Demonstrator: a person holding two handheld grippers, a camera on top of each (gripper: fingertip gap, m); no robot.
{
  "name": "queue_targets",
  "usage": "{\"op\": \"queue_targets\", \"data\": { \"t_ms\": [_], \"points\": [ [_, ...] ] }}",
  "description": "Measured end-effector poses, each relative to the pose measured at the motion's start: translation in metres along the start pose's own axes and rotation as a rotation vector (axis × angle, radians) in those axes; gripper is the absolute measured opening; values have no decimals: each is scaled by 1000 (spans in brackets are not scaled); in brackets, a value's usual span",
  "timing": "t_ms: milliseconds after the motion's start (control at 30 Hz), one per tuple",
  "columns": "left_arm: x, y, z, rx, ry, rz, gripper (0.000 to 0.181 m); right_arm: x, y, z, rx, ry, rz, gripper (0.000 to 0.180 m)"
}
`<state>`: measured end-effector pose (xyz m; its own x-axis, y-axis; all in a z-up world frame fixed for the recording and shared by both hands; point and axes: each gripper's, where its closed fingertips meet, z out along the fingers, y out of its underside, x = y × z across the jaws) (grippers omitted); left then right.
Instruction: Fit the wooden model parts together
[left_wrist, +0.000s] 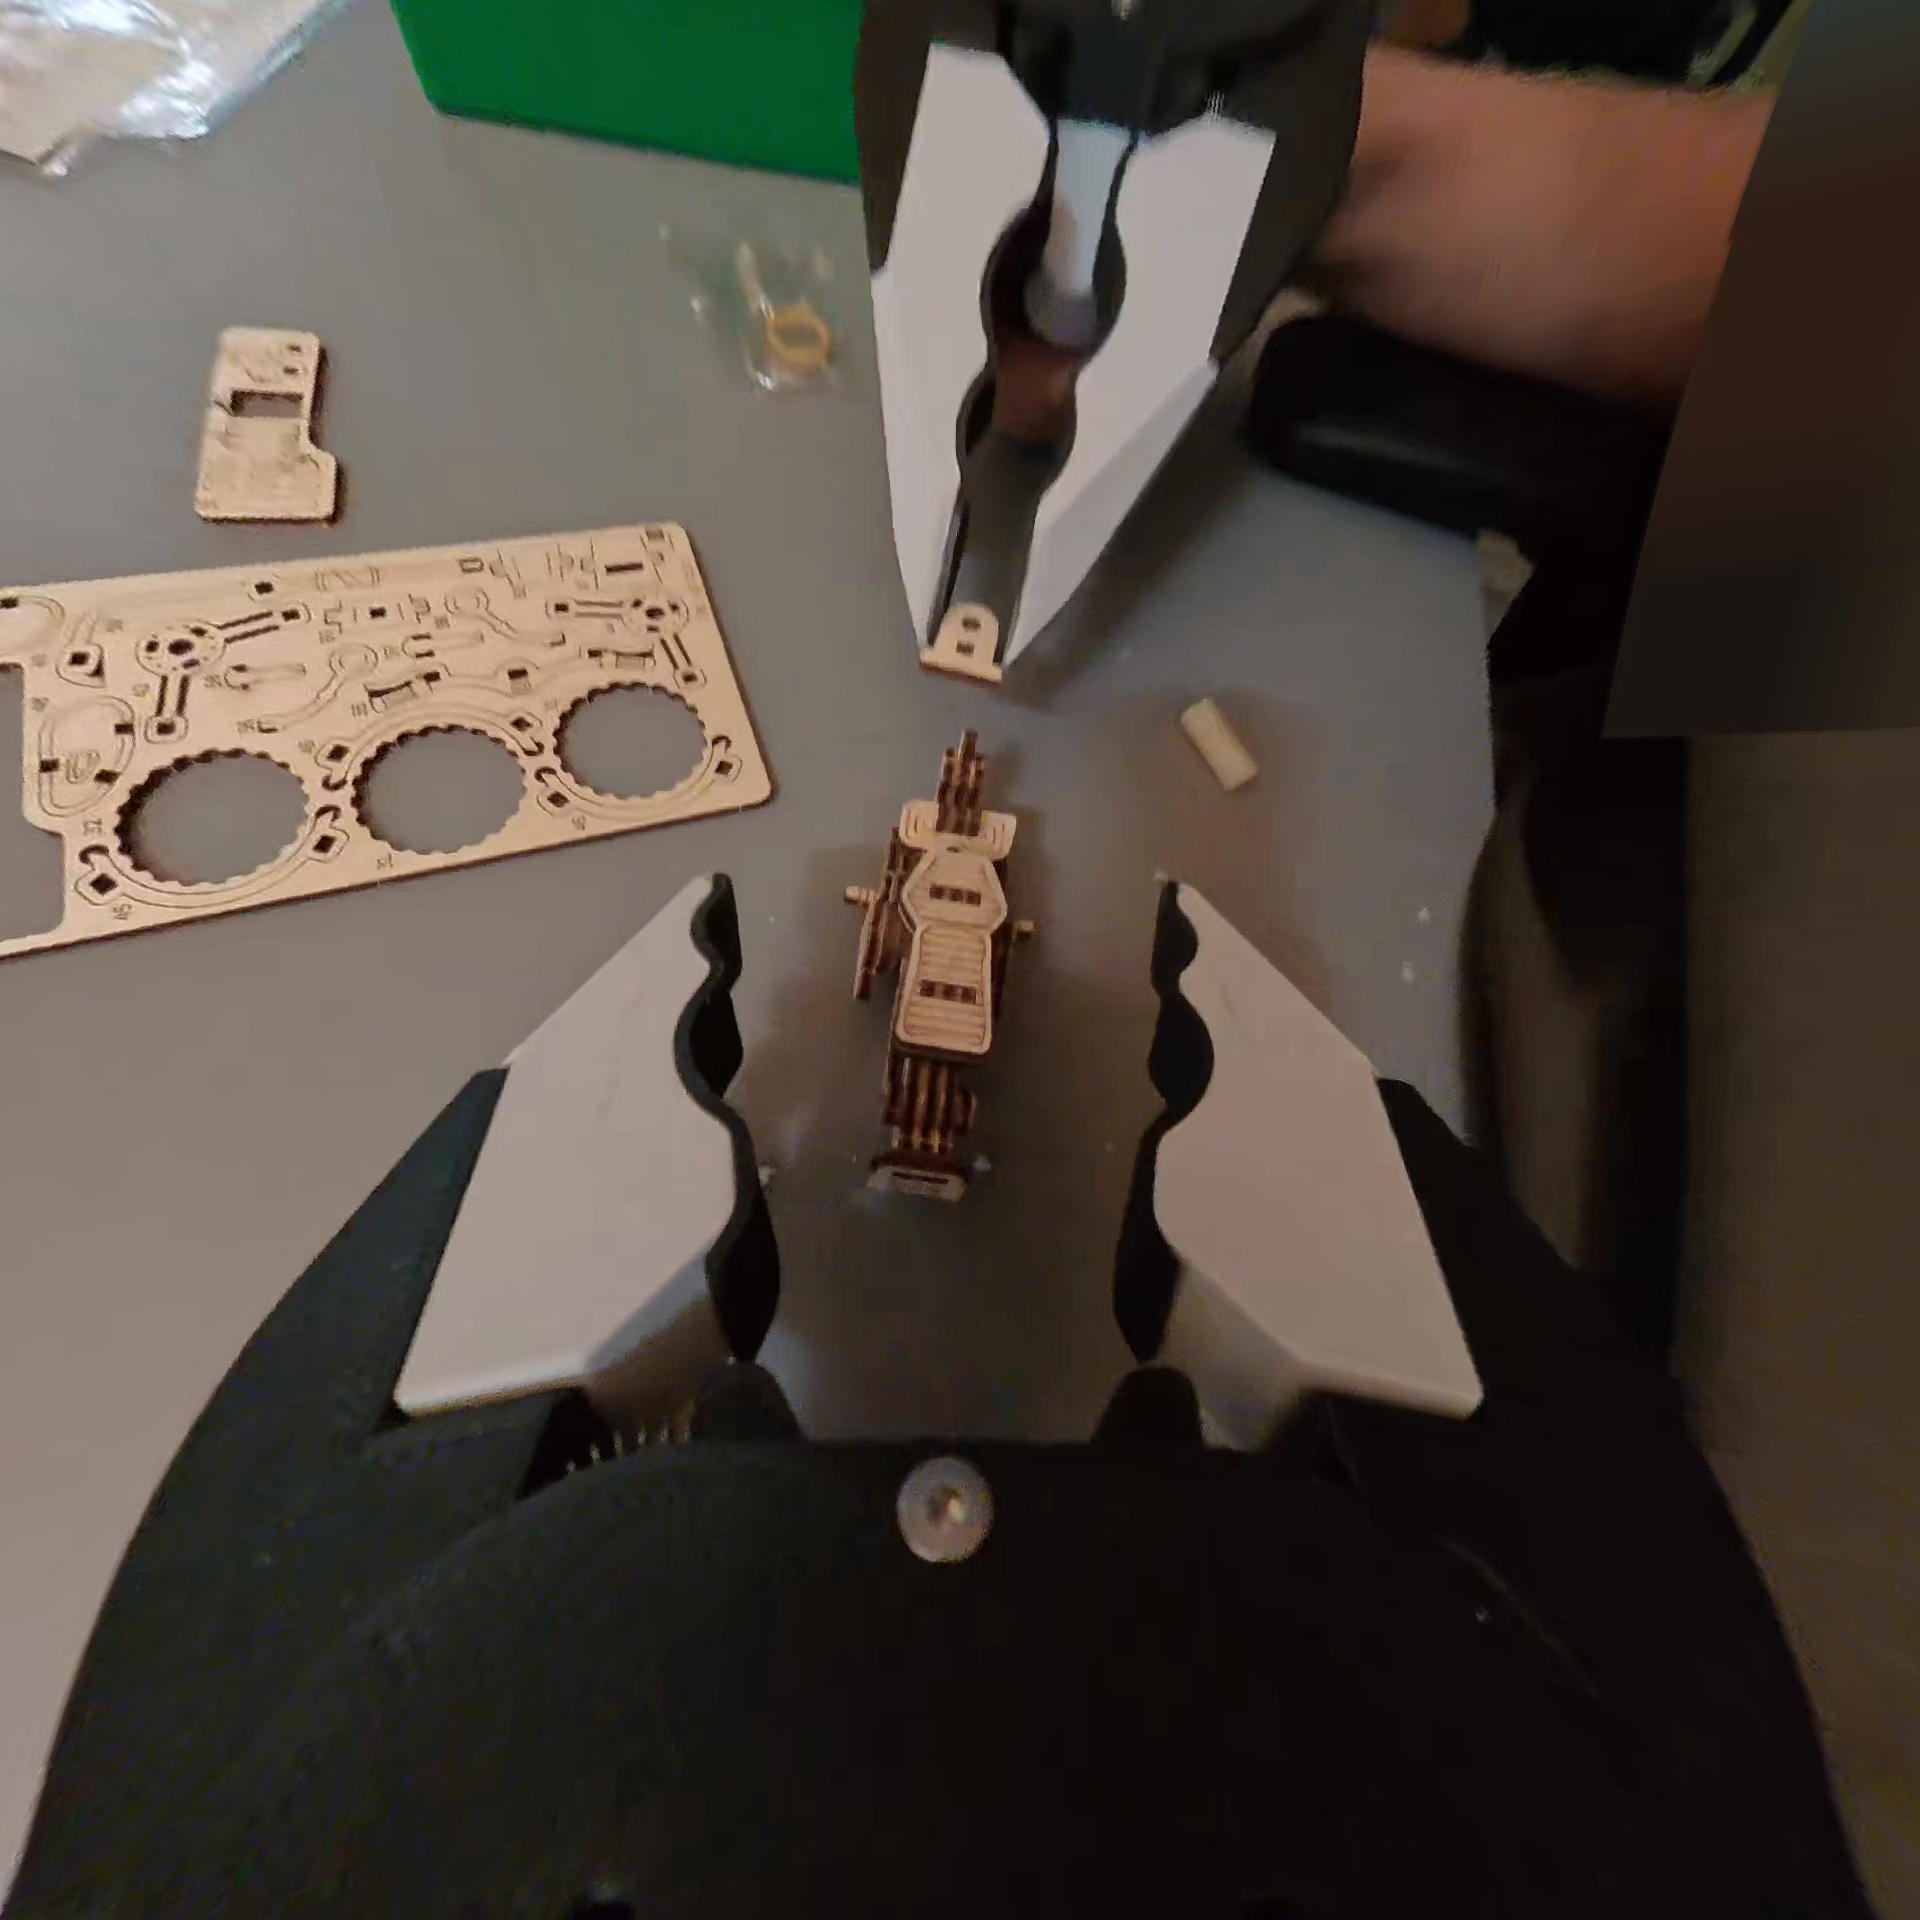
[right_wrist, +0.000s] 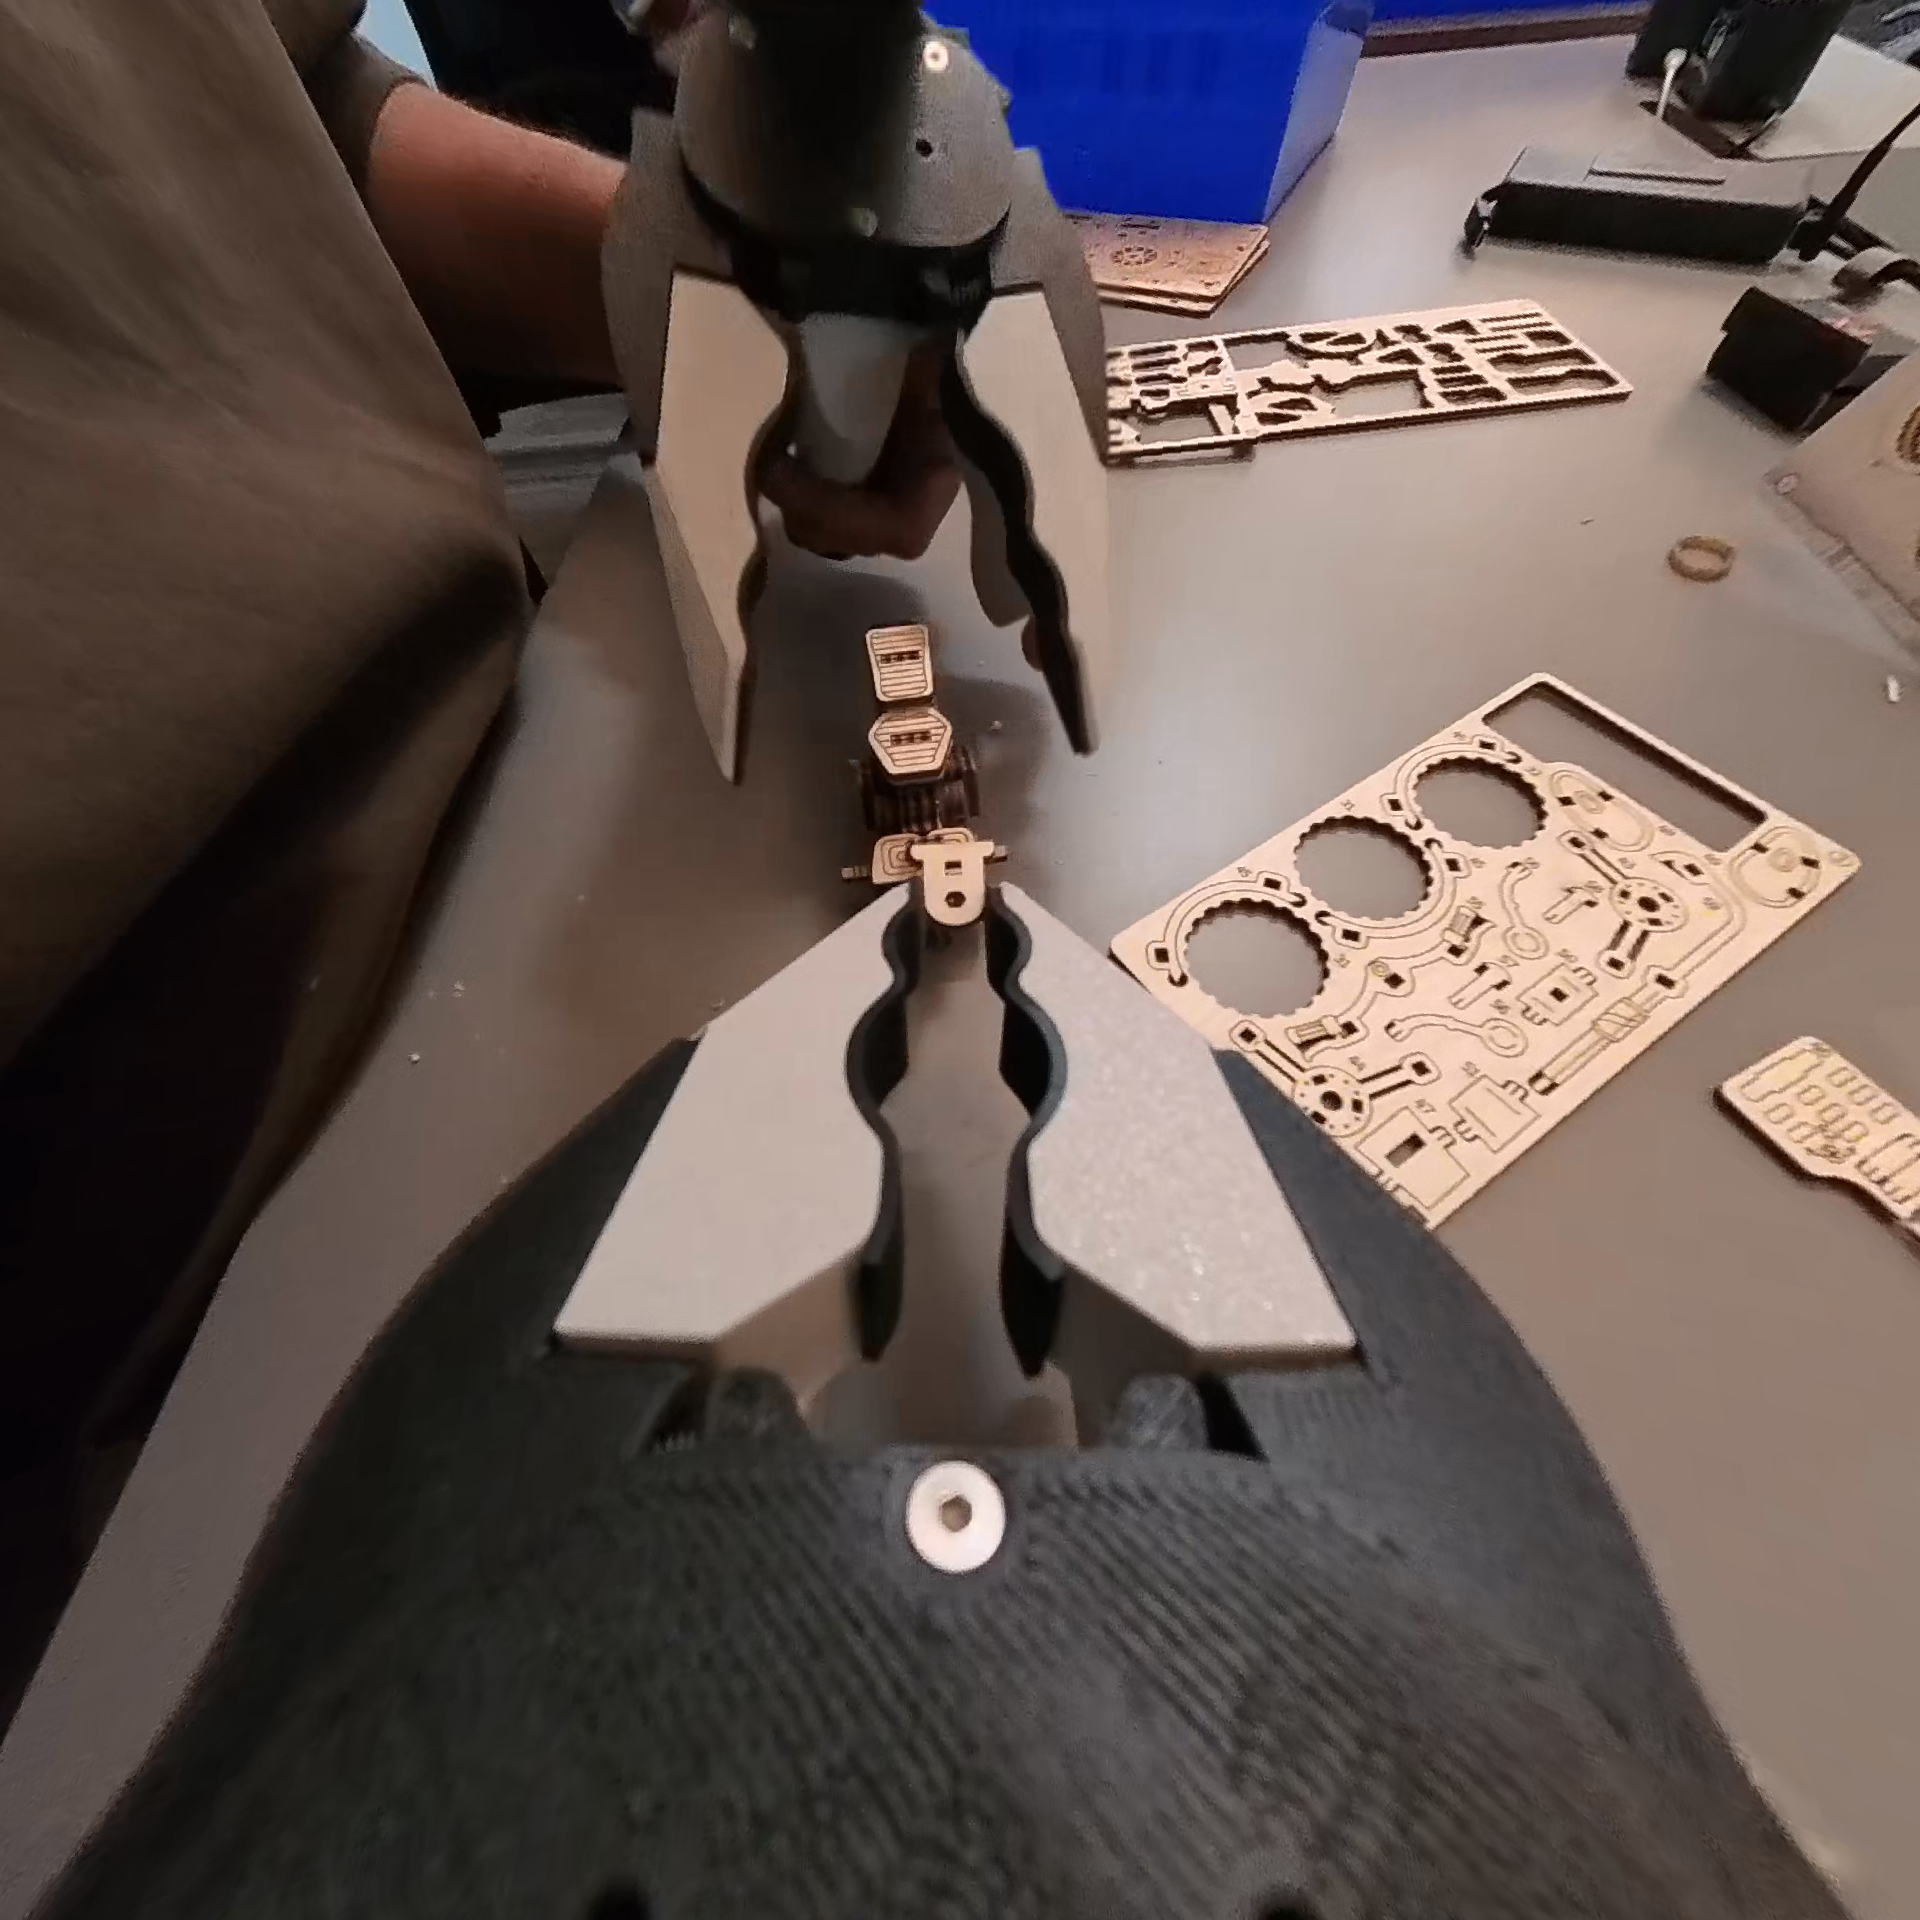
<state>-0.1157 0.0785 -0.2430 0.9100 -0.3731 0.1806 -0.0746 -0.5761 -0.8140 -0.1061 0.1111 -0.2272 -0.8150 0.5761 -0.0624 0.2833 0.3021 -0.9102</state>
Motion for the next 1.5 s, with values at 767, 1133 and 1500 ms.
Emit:
{"op": "queue_targets", "data": {
  "t_ms": [767,1133,1500],
  "points": [
    [-4,23,11,-119,-68,177,30,-4,9,7,-72,-55,29,9],
    [-3,23,11,-120,-56,169,29,-7,10,9,-81,-66,36,10],
    [-3,23,11,-121,-46,162,29,-7,12,11,-93,-57,33,9]
  ]
}}
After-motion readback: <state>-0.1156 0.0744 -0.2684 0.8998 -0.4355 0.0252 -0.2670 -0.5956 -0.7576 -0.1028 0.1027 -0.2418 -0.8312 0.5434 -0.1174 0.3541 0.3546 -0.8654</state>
